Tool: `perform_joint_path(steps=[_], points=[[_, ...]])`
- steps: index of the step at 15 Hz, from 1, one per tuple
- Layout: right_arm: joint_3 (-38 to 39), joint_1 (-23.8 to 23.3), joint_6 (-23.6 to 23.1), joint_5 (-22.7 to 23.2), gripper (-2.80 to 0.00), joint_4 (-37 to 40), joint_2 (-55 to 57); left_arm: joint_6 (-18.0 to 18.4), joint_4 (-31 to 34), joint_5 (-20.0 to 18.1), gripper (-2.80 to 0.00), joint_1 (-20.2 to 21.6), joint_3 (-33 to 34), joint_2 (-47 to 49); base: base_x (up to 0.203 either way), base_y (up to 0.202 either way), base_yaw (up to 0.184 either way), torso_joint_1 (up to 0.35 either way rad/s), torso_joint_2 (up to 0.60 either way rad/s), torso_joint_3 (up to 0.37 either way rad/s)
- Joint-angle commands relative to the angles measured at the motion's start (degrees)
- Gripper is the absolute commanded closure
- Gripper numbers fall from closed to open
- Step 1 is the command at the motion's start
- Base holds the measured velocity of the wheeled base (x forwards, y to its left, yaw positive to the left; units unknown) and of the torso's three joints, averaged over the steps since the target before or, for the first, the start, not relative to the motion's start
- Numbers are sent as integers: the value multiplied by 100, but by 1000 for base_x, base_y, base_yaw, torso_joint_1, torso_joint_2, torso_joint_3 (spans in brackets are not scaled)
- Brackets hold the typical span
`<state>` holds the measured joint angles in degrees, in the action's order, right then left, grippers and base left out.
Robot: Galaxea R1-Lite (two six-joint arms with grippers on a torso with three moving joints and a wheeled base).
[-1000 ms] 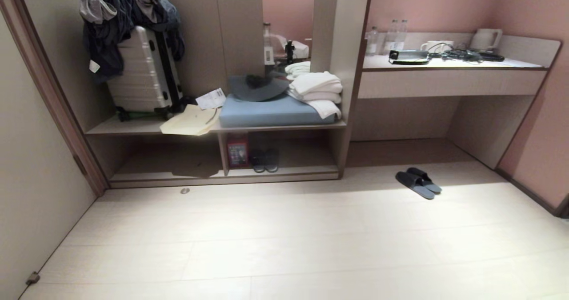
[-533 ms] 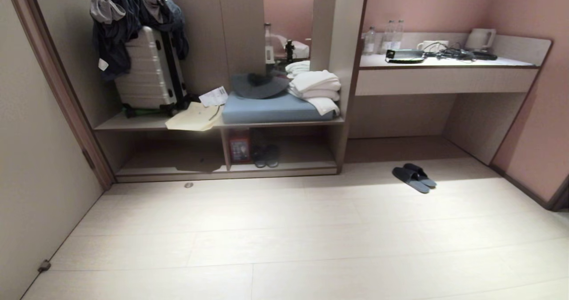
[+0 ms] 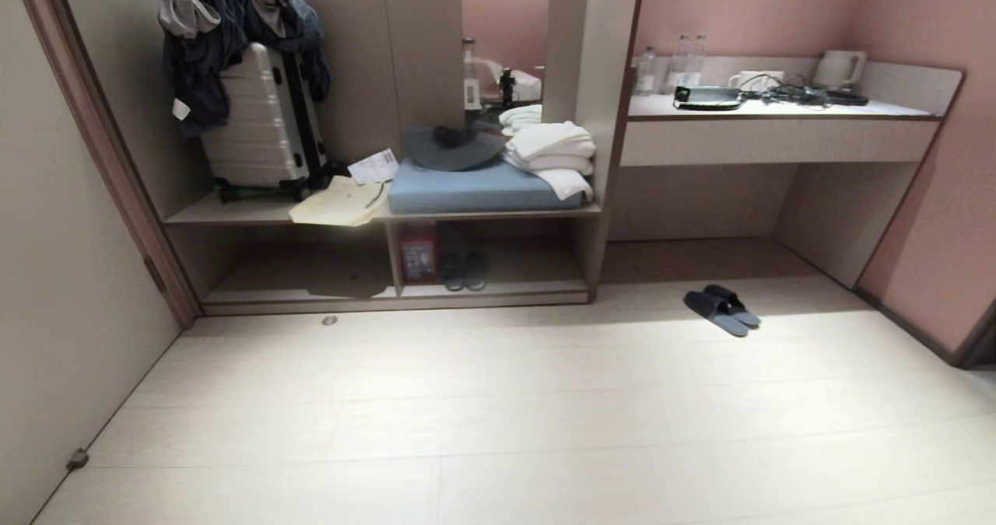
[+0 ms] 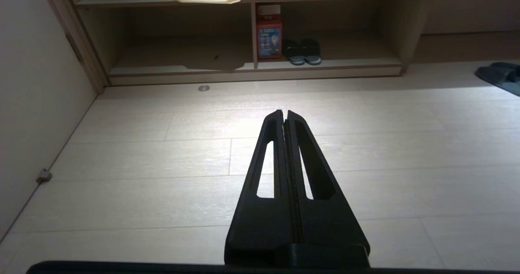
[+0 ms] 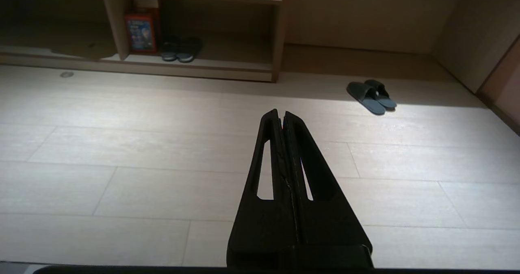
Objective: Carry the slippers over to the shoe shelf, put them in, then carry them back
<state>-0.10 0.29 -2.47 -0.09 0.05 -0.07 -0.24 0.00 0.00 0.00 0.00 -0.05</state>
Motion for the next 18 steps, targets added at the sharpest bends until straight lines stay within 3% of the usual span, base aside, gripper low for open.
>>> perform_joint_path(steps=[1,8,18], points=[[1,-1,-7,7,0,4,-1,7,-9,0,0,0,0,14,-199,-154,4,2,0,2],[1,6,-25,18,0,4,-1,7,9,9,0,0,0,5,-155,-173,1,-2,3,3],[1,6,-43,26,0,4,-1,7,9,9,0,0,0,5,0,0,0,0,0,0]])
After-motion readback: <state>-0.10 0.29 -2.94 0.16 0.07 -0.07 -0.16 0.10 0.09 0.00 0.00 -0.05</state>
